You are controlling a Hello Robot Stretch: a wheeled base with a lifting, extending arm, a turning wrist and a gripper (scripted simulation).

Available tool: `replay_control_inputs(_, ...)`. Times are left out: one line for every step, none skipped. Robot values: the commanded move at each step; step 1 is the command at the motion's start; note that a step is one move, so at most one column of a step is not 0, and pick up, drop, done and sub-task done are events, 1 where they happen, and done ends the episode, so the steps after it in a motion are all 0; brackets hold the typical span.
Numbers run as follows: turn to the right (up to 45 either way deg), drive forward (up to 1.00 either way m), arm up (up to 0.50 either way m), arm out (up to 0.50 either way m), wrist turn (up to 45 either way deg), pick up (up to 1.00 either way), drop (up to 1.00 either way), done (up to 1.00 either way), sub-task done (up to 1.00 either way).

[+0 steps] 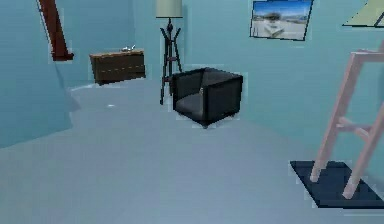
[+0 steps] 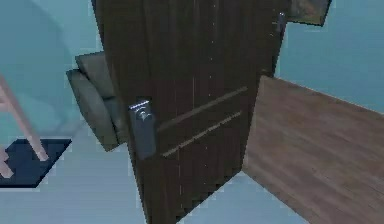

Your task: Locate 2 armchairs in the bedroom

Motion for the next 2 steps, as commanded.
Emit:
replay_control_inputs(30.0,0.00,0.00,0.00,0.0,0.00,0.00,0.00,0.00)
replay_control_inputs(0.0,0.95,0.00,0.00,0.0,0.00,0.00,0.00,0.00)
